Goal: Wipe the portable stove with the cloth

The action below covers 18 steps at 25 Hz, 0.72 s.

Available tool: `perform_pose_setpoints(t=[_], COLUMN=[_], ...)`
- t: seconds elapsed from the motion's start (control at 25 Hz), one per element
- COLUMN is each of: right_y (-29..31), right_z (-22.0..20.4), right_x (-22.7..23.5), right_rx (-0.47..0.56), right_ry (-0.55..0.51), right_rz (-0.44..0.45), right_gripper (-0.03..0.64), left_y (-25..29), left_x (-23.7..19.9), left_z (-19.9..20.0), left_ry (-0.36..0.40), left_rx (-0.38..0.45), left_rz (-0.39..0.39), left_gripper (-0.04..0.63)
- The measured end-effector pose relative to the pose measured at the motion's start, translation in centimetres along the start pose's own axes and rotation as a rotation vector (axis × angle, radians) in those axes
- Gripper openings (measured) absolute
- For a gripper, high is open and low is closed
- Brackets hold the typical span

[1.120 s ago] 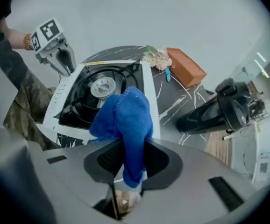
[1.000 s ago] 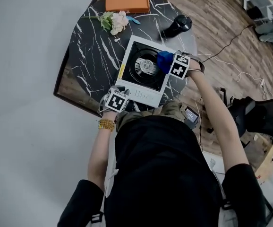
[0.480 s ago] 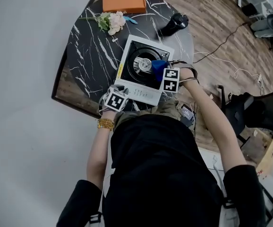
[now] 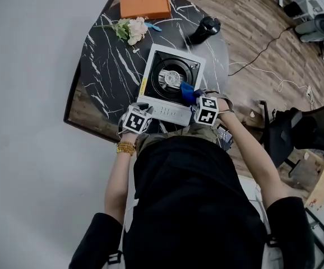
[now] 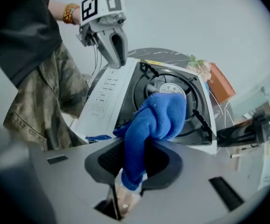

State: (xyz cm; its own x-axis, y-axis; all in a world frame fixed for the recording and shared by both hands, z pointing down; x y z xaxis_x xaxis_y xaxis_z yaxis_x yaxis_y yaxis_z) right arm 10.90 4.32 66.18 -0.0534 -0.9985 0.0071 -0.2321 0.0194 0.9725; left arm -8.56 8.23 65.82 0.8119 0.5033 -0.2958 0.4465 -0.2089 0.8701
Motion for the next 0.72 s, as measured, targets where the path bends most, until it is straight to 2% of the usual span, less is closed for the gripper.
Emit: perform_pose_setpoints(t=[0.08, 0.16, 0.24, 0.32, 0.36, 0.44, 0.48, 0.56, 0.64, 0.72], right_y=[-1.1, -3.4, -6.4, -8.6, -9.0, -9.1, -9.0, -8.3, -7.4, -6.7], right_z=[-0.2, 0.6, 2.8, 5.7, 7.3, 10.1, 11.3, 13.1, 13.6, 12.7], right_x=[0.5, 1.1, 0.8, -0.7, -1.6, -3.3, -3.8, -4.4, -4.5, -4.5], right_rx=[0.085, 0.206, 0.366, 0.506, 0.552, 0.61, 0.628, 0.638, 0.618, 0.586], right_ry=[0.092, 0.179, 0.213, 0.169, 0.124, 0.045, 0.023, 0.005, 0.007, 0.013], right_rz=[-0.007, -0.076, -0.149, -0.188, -0.199, -0.218, -0.222, -0.218, -0.211, -0.211], right_gripper=[0.083, 0.084, 0.084, 0.086, 0.086, 0.087, 0.089, 0.094, 0.098, 0.116], left_y=[-0.1, -1.0, -3.2, -5.9, -7.0, -8.1, -8.0, -7.2, -6.7, -6.5], left_x=[0.1, 0.3, 1.1, 2.5, 3.3, 4.9, 5.6, 6.5, 6.5, 5.6], left_z=[-0.4, -0.3, 1.3, 4.2, 5.6, 7.8, 8.4, 8.9, 8.8, 8.3], left_ry=[-0.035, -0.036, -0.054, -0.144, -0.198, -0.266, -0.275, -0.262, -0.233, -0.212], left_rx=[0.033, 0.069, 0.203, 0.397, 0.481, 0.581, 0.592, 0.564, 0.537, 0.504], left_rz=[-0.064, -0.125, -0.209, -0.369, -0.465, -0.633, -0.688, -0.741, -0.731, -0.668], left_gripper=[0.071, 0.079, 0.089, 0.116, 0.167, 0.229, 0.232, 0.23, 0.225, 0.166])
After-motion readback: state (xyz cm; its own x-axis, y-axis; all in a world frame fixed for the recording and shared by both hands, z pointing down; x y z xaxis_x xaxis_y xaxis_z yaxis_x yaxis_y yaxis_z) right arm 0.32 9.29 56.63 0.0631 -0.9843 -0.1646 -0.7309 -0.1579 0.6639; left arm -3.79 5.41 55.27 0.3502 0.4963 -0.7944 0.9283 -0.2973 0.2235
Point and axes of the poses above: the fingertips, and each gripper's own axes: y forward along the fingers, x to its right, z out of its top, the point moved 3 cm from there along -y, backward along the fingers, and after that the axes turned 1 degree about y, right-handed, at the moved point
